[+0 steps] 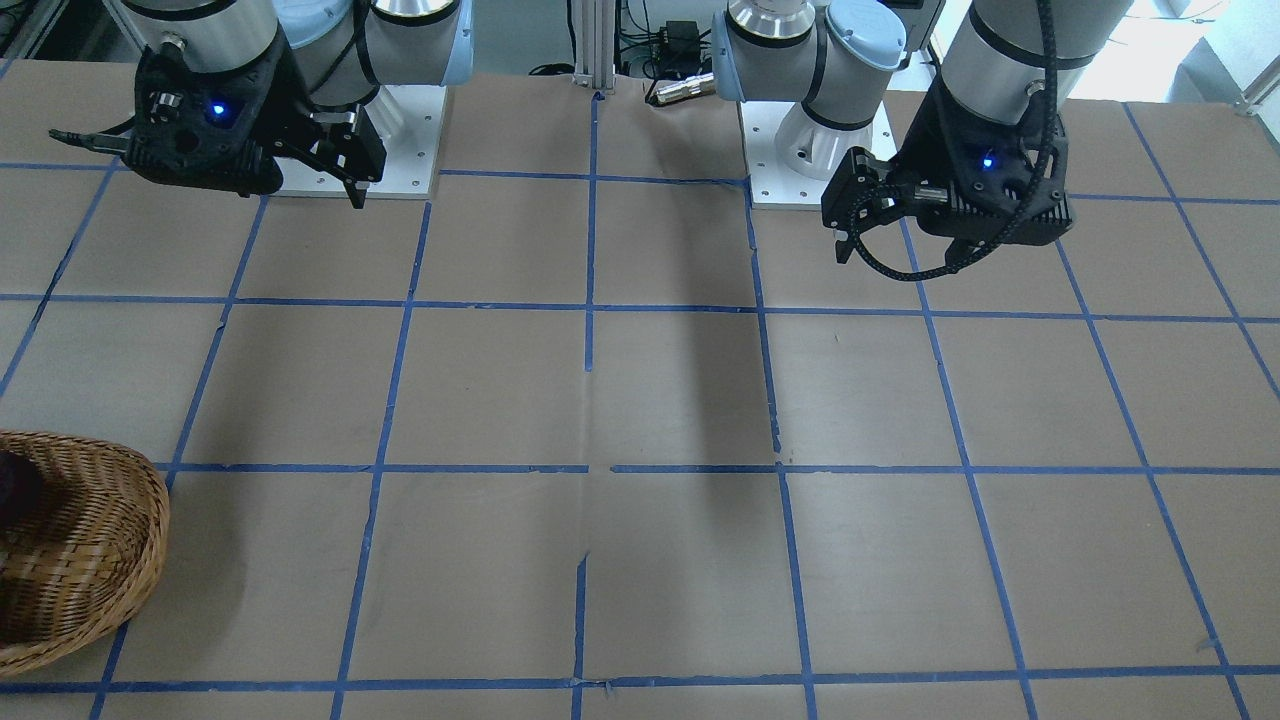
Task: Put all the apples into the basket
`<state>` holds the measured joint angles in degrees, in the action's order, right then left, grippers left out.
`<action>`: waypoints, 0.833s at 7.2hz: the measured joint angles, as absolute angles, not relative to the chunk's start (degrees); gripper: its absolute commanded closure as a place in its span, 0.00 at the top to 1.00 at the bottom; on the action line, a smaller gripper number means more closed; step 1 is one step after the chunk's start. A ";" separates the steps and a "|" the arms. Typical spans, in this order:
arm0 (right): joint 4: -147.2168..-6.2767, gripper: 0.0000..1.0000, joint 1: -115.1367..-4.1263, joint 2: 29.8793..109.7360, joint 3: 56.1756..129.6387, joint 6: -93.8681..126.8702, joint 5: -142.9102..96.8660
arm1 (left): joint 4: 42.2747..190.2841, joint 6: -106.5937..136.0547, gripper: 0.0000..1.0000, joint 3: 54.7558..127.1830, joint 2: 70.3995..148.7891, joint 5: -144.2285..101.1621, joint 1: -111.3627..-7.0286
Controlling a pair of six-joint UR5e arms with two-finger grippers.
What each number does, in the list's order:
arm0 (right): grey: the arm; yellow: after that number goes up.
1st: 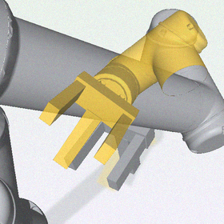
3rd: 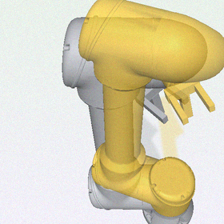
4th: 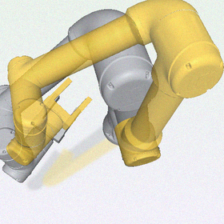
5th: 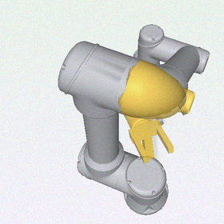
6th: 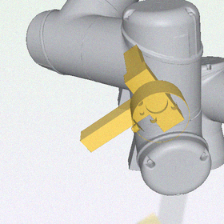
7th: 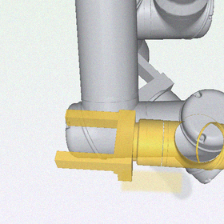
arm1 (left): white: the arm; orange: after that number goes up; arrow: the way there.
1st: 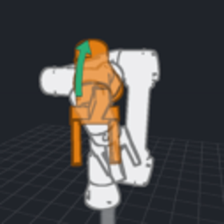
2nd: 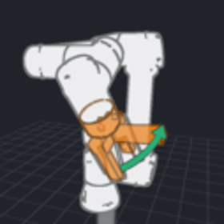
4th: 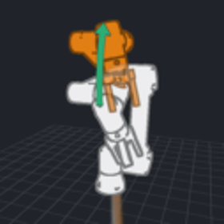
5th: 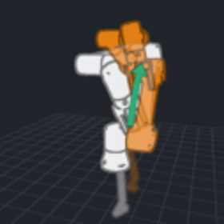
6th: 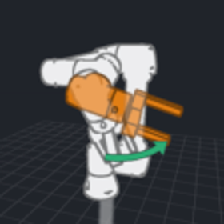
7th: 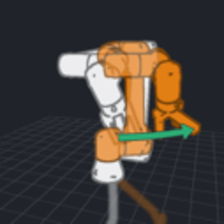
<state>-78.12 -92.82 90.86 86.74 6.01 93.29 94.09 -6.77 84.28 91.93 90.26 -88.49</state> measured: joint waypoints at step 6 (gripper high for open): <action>-81.08 1.00 -90.13 93.38 90.36 6.97 89.24 | 94.07 -6.77 1.00 84.36 91.93 90.26 -88.51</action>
<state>-81.08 -90.13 93.38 90.36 6.97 89.24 94.07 -6.77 84.36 91.93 90.26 -88.51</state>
